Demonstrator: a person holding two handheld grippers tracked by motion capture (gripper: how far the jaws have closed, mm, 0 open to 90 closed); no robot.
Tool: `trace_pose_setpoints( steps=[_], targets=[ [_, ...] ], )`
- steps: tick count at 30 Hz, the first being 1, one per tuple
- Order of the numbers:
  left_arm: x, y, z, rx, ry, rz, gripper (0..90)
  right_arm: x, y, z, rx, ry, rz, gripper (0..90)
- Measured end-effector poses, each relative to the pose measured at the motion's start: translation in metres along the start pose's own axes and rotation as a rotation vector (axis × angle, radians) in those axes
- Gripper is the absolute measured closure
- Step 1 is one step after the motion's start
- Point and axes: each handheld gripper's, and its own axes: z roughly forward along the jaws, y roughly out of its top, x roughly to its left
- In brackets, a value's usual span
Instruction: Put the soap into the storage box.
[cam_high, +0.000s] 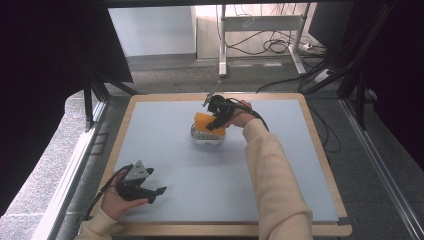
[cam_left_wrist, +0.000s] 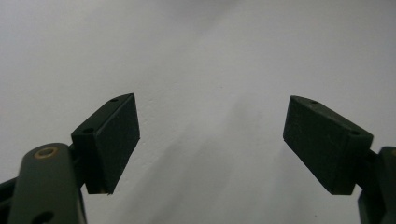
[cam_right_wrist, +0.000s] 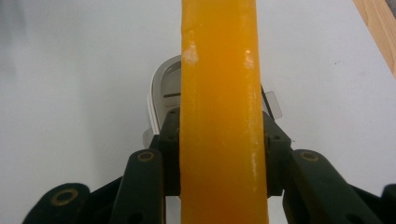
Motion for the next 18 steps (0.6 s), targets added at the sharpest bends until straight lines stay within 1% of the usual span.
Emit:
trace_pose_setpoints(
  steps=[1, 11, 12, 18],
  targets=[
    [0.0, 0.0, 0.0, 0.0, 0.0, 0.001, 18.6, -0.001, 0.001, 0.002, 0.011, 0.003, -0.01, 61.5],
    [0.001, -0.001, 0.0, 0.0, -0.002, -0.005, 18.6, -0.006, 0.005, 0.013, 0.028, 0.003, -0.013, 61.5],
    [0.001, 0.0, 0.0, -0.001, -0.004, -0.007, 18.8, -0.007, 0.005, 0.015, 0.028, 0.011, -0.018, 61.6],
    [0.001, -0.001, 0.0, -0.001, -0.004, -0.005, 18.7, -0.008, 0.004, 0.02, 0.041, 0.017, -0.02, 61.5]
  ],
)
